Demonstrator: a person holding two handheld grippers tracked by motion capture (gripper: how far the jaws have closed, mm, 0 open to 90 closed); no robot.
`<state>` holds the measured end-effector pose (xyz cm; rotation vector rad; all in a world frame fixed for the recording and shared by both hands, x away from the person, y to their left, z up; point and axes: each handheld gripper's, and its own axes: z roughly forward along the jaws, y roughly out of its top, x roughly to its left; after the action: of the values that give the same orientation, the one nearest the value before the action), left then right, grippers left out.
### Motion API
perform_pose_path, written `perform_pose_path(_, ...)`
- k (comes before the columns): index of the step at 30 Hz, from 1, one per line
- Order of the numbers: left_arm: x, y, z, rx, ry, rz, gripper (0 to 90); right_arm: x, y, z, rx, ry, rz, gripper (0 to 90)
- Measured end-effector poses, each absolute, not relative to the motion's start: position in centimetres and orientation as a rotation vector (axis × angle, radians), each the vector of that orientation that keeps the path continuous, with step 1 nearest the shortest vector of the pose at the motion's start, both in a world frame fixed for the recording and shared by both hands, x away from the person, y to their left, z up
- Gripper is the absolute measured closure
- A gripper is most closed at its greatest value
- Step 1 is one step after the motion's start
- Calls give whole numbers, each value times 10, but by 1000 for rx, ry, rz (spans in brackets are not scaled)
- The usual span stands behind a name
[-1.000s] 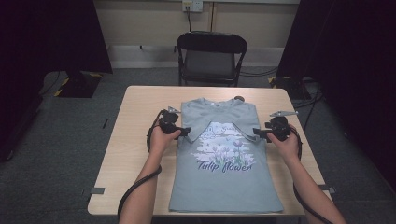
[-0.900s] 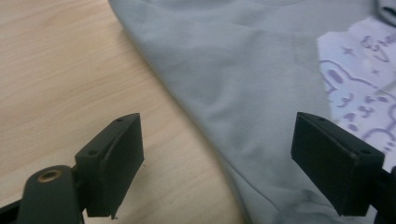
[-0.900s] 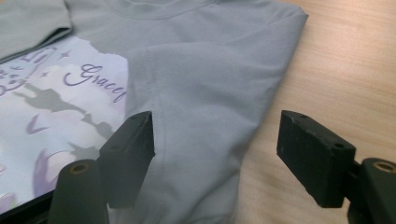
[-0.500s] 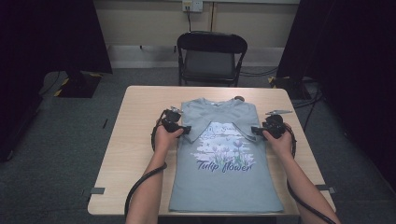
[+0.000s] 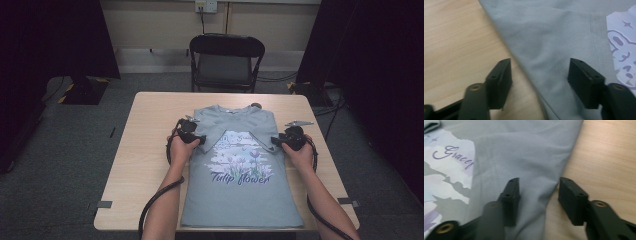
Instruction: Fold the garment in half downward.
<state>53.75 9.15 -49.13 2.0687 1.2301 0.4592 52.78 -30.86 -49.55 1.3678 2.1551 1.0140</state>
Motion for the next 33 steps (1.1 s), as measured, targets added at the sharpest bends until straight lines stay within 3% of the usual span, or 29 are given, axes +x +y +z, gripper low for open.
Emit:
perform_pose_path(2,536,88,-489,2072,1241,445,522,527,-308,-495,1409,2143,1028,685)
perform_pose_path(3,535,87,-489,2070,1242,446,549,527,-307,-494,1403,2150,1020,694)
perform_pose_path(8,535,88,-489,2068,1229,429,619,527,-306,-494,1427,2166,1042,823)
perform_pose_path(15,533,91,-490,2018,1239,324,830,530,-307,-493,1436,2183,1060,842)
perform_pose_path(33,534,91,-466,2059,1193,341,852,530,-321,-476,1449,2207,1221,846)
